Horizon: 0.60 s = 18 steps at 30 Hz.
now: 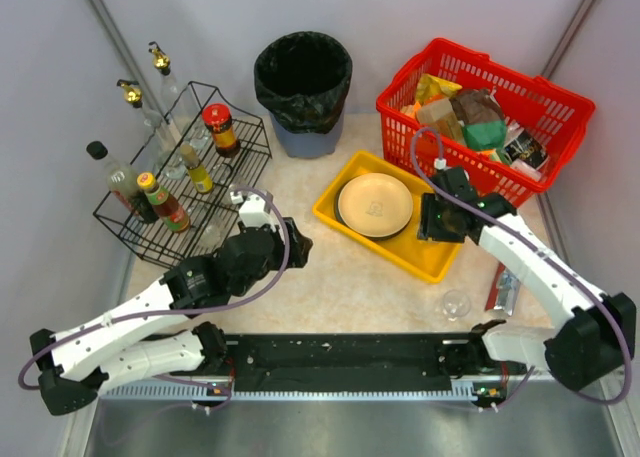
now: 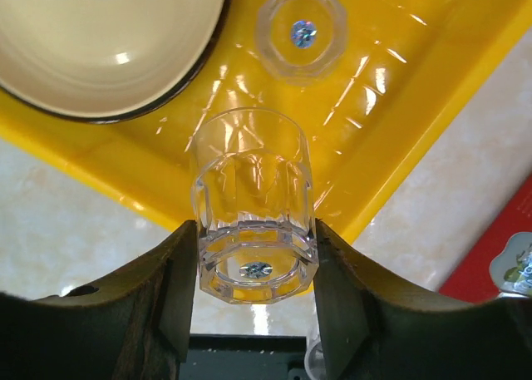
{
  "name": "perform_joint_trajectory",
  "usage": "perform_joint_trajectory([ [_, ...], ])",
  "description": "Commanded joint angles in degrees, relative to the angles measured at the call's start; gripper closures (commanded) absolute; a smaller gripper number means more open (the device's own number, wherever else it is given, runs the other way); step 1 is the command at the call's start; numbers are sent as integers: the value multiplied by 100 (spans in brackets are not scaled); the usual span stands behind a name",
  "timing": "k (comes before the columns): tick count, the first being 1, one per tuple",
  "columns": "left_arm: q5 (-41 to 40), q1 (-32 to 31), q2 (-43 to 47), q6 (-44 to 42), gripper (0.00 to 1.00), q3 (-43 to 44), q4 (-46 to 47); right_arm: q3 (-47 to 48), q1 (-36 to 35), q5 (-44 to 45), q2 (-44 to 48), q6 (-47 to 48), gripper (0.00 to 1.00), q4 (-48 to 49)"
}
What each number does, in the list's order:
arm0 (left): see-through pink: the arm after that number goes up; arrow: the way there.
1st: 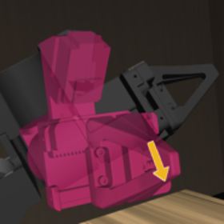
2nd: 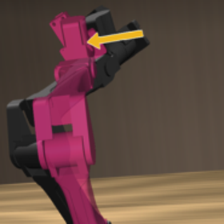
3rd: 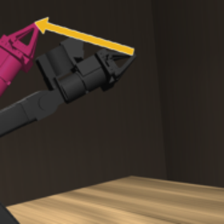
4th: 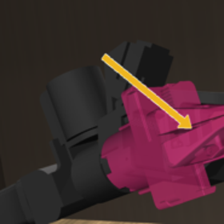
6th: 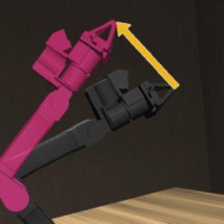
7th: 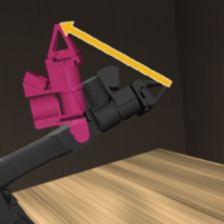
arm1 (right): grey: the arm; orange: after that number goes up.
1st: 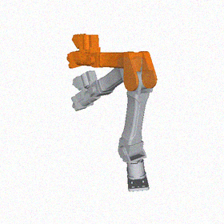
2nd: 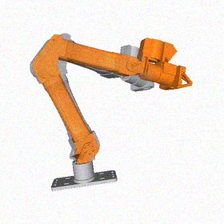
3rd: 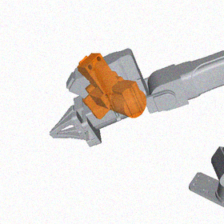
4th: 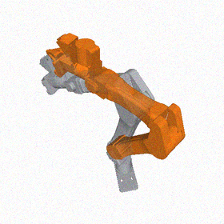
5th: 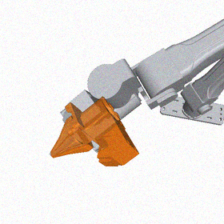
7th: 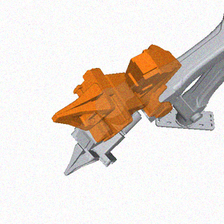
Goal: Clear the kitchen counter
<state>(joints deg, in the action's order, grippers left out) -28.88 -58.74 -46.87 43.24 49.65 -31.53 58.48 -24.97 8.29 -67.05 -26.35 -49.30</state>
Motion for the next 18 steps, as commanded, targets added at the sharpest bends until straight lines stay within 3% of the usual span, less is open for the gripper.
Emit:
perform_joint_trajectory([
  [1,93,21,-15,-106,27,-87,200,67,-43,831,-431,-72,100,280],
  [14,58,64,240,-141,26,-219,147,401,-34,1991,-1451,-389,100,869],
  [18,41,91,336,-141,26,-263,94,498,-17,1983,-1688,-319,100,861],
])
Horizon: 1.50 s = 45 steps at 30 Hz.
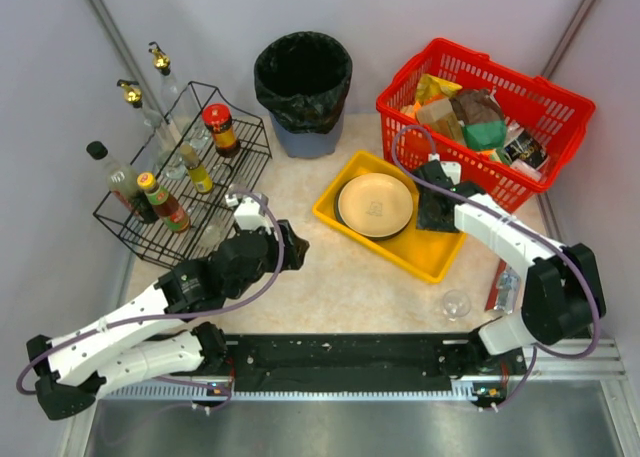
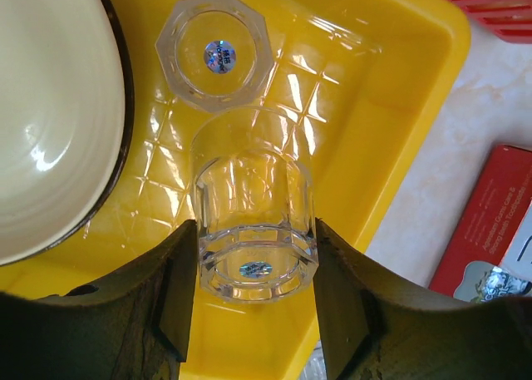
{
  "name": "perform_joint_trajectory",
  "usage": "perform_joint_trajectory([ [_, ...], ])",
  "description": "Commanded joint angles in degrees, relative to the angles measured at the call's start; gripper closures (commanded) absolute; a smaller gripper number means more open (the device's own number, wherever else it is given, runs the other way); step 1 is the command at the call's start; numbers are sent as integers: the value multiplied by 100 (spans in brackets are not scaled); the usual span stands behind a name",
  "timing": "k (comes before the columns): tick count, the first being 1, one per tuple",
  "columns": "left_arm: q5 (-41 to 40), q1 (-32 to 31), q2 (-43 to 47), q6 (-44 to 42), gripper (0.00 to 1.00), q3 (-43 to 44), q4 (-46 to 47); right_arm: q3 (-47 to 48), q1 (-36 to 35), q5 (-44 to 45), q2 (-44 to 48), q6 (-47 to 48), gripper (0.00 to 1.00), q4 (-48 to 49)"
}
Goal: Clear the kitchen counter
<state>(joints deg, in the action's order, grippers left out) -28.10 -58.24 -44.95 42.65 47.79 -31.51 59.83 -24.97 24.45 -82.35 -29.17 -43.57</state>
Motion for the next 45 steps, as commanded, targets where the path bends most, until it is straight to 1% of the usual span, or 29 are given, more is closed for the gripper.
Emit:
perform_joint_trajectory([
  [1,-47,41,162,-90,26,-94,101,362,-8,377,-202,-28,98,297],
  [2,-47,49,188,-82,26,-112,83,336,1,385,-246,-19,91,288],
  [5,-38,58,249,-99,26,-121,48,266,27,394,-361,-36,81,244],
  [9,-29,84,302,-91,26,-138,31,169,98,289,-387,-124,77,226],
  [12,-12,76,320,-82,26,-147,22,178,124,227,-405,-116,70,226],
  [14,15,76,311,-91,25,-130,31,178,133,210,-414,-107,60,218],
  [17,59,84,302,-91,25,-130,22,169,124,192,-388,-36,42,226],
  [20,76,76,302,-82,25,-130,30,125,142,166,-291,7,33,218],
  [23,85,76,294,-73,25,-130,31,107,133,148,-186,60,30,218],
  [29,243,76,276,-134,25,-121,74,134,133,-106,262,183,29,191],
  [33,971,84,145,-468,23,-68,399,73,142,-563,955,350,28,77],
  [37,1858,58,-276,-557,22,-7,750,-217,291,-1239,1834,324,28,-55],
  [40,2395,-20,-786,-312,22,-85,1303,-402,396,-1477,2546,219,28,-230],
  [43,2782,-240,-1427,136,25,-86,2146,-411,423,-1714,3144,70,28,-406],
  [44,2783,-328,-1638,329,25,-68,2453,-385,432,-1776,3276,43,29,-467],
  [45,2975,-442,-1910,488,26,-25,2874,-367,432,-1838,3434,-1,29,-546],
])
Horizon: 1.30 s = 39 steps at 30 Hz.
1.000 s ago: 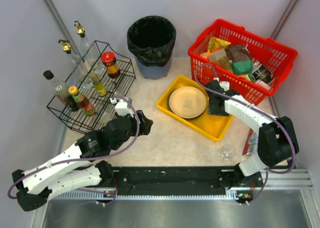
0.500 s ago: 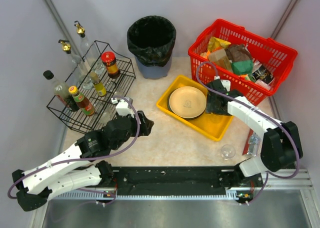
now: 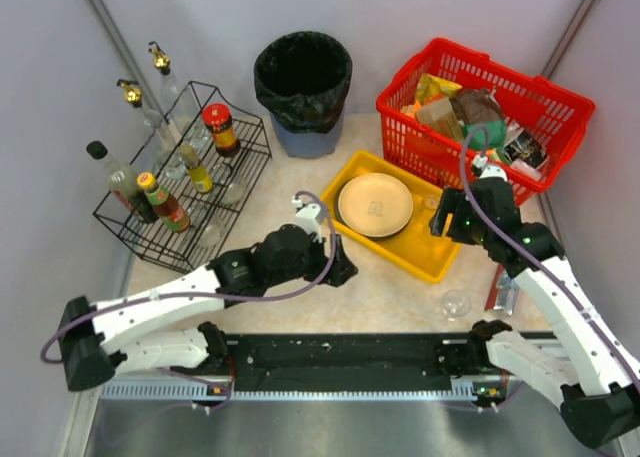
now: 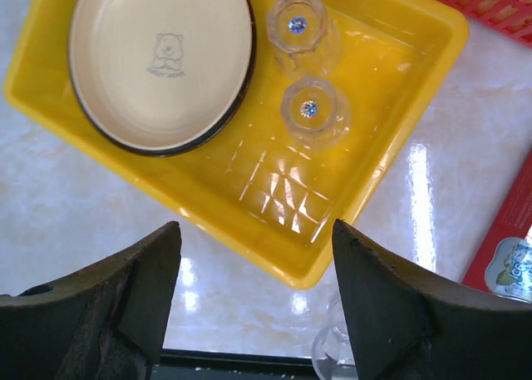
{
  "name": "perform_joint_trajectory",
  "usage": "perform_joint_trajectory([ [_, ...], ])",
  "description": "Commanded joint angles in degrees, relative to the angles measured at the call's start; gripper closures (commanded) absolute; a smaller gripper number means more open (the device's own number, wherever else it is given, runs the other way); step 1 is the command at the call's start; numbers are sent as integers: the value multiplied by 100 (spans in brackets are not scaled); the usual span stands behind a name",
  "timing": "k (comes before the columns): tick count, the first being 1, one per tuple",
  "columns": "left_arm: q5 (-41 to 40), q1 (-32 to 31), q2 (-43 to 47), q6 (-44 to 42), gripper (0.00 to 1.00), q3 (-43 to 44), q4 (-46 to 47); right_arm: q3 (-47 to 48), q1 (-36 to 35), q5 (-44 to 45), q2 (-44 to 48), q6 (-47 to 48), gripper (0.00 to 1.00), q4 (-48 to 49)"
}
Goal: Clear the kitchen counter
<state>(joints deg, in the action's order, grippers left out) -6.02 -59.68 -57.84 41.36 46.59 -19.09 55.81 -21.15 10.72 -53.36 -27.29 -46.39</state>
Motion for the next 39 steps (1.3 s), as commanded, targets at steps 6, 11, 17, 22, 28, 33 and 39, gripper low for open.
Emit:
perform_joint_trajectory([
  [6,725,-895,-2685,1250,28,1333,2138,237,49,-720,1283,-321,29,-669],
  [11,910,-1080,-3811,2234,27,1967,2725,343,49,-826,1811,-409,29,-1038],
  [17,664,-1291,-4638,2745,27,2618,2543,264,41,-966,2365,-471,29,-1425],
  [22,304,-1537,-5227,2947,29,3066,2244,228,49,-932,2647,-444,28,-1645],
  [28,-13,-1661,-5668,3158,35,3331,1770,237,49,-993,2823,-418,28,-1777],
  [33,-171,-1678,-5703,3124,53,3313,1549,237,49,-993,2858,-383,28,-1812],
  [39,-373,-1670,-5563,3036,86,3199,1321,255,41,-993,2858,-347,28,-1821],
])
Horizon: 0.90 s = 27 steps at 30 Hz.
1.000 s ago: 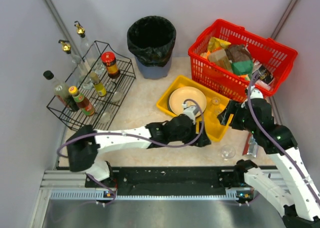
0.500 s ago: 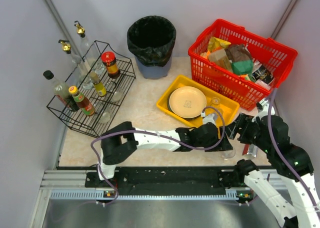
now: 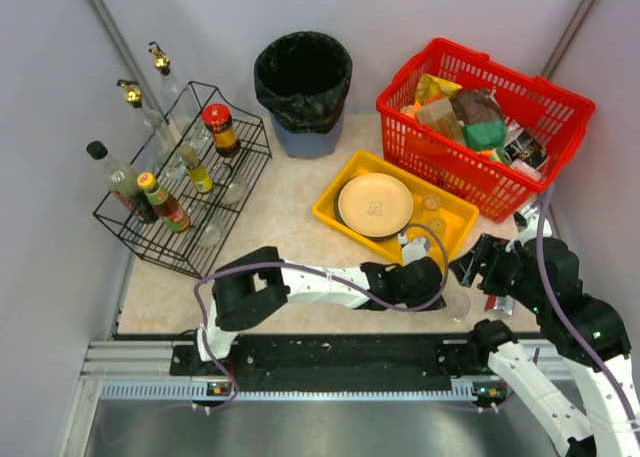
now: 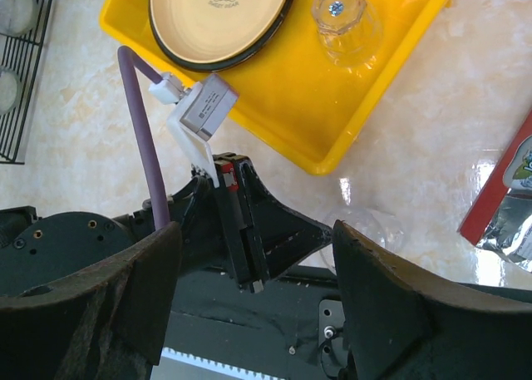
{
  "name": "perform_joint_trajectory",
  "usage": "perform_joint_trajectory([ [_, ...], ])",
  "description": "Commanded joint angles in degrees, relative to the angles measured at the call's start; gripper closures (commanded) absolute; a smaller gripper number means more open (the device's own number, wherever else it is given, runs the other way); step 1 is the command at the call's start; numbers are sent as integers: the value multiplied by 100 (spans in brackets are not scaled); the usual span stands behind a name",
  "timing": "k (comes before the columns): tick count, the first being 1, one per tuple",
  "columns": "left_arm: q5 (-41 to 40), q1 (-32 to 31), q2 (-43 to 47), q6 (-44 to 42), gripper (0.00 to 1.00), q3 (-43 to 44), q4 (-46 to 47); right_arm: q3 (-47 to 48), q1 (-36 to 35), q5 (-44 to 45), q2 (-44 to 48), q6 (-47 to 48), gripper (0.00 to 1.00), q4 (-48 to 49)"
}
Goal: Clear the kitchen counter
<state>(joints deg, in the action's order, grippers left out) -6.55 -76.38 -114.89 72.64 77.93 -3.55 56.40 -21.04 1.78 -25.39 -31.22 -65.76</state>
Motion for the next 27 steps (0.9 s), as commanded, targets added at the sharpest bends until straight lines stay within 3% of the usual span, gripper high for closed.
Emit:
perform_joint_trajectory([
  [1,-364,9,195,-144,90,30,-251,196,38,-108,69,46,28,116],
  [3,-487,9,300,-276,100,3,-356,222,30,-143,60,29,28,116],
  [10,-795,26,941,-1049,100,-94,-427,371,30,-143,25,2,28,124],
  [15,-875,79,1951,-1611,100,-567,-244,538,38,-389,-54,55,27,133],
  [21,1371,921,3278,-1622,100,-1613,1285,547,38,-1092,-115,266,26,563],
  [27,2420,1599,4158,-1122,100,-2317,2085,836,38,-1479,-273,91,24,985],
])
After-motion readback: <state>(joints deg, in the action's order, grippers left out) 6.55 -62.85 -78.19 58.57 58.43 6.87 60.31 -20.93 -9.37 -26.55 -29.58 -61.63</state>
